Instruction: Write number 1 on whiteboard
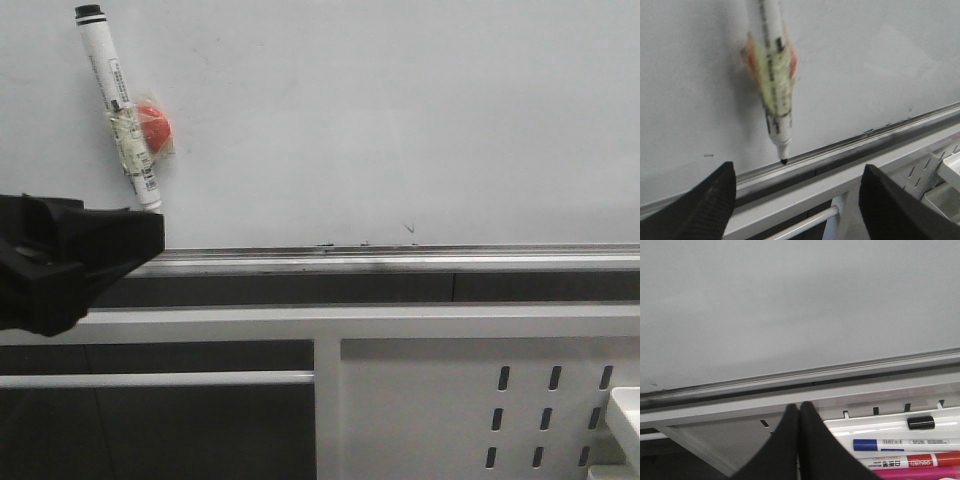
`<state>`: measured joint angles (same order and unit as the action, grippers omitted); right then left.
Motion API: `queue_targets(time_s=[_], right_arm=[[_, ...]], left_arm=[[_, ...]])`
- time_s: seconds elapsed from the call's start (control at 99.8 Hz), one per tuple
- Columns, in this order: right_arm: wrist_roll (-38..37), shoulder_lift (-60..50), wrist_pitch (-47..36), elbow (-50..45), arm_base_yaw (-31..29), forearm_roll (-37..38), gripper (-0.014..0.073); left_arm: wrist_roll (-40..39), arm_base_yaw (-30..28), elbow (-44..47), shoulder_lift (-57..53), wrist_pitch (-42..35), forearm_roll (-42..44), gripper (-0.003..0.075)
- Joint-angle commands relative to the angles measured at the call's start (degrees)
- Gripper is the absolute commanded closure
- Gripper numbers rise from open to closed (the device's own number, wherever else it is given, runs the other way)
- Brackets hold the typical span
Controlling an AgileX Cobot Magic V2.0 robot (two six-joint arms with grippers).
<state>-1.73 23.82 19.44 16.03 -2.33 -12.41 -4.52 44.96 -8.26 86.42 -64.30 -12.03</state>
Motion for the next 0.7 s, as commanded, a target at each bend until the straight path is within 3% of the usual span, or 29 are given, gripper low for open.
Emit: queue_targets(time_s=[0.0,0.691], right_arm=[[0.61,0.67,-4.34,1.52,0.07,-0.16,0.0663],[0.61,0.67,-4.34,1.52,0.07,-0.26,0.0663]], left_arm=[[-4.93,0.52,-1.96,0.85,-13.74,-1.97,0.0248],[-6.11,0.52,-8.97,5.92,-13.65,-5.03,0.0248]])
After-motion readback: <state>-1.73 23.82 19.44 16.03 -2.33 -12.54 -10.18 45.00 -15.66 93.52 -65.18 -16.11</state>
